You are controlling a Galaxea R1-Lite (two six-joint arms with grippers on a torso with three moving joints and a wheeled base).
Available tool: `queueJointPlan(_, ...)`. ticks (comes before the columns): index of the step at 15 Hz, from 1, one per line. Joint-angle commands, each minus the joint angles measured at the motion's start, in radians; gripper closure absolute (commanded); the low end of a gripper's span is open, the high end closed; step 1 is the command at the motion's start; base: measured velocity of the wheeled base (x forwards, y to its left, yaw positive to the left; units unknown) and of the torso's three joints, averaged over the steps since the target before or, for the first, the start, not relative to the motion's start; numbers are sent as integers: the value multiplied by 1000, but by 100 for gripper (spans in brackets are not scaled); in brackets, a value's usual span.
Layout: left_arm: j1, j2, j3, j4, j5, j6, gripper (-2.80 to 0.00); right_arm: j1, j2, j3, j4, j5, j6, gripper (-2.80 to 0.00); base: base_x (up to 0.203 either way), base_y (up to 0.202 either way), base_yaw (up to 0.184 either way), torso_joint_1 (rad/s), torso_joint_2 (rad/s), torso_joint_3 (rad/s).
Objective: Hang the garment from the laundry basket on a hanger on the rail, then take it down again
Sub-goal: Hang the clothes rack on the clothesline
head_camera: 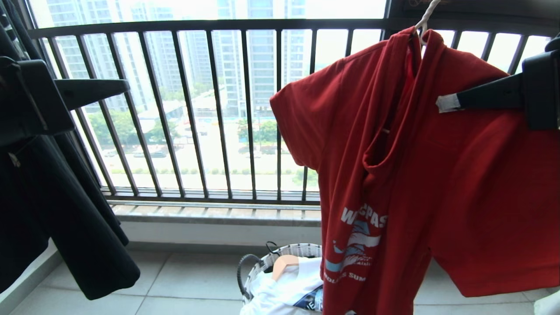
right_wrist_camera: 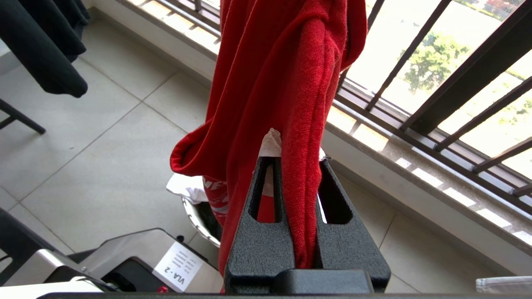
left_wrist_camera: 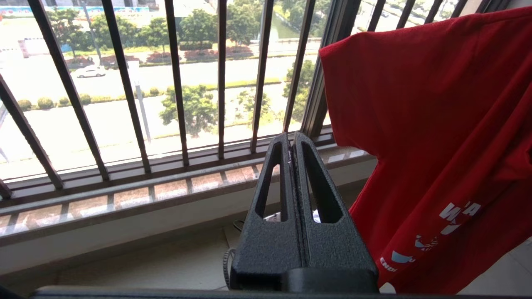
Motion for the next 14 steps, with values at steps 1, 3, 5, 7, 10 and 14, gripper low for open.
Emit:
queueJointPlan(1, 33, -27, -24, 81, 0, 5, 0, 0, -100, 153, -67, -8, 0, 0, 0, 0, 0, 86, -469, -336)
queueJointPlan(3, 64, -55, 29, 84, 0, 3, 0, -2, -159, 277, -190, -61, -2, 0, 0, 0, 0, 73, -495, -330)
queueJointPlan(5, 90, -63, 62, 80, 0, 0, 0, -2, -202, 322, -226, -155, -4, 0, 0, 0, 0, 110, -470, -325)
queueJointPlan(7, 94, -73, 65, 81, 0, -2, 0, -1, -243, 347, -223, -160, -5, 0, 0, 0, 0, 145, -454, -329)
queueJointPlan(10, 139, -83, 65, 85, 0, -11, 0, -3, -287, 371, -220, -174, -6, 0, 0, 0, 0, 153, -476, -314)
queueJointPlan(14, 151, -78, 66, 82, -11, -5, 0, -3, -302, 422, -226, -217, -3, 0, 0, 0, 0, 182, -478, -302)
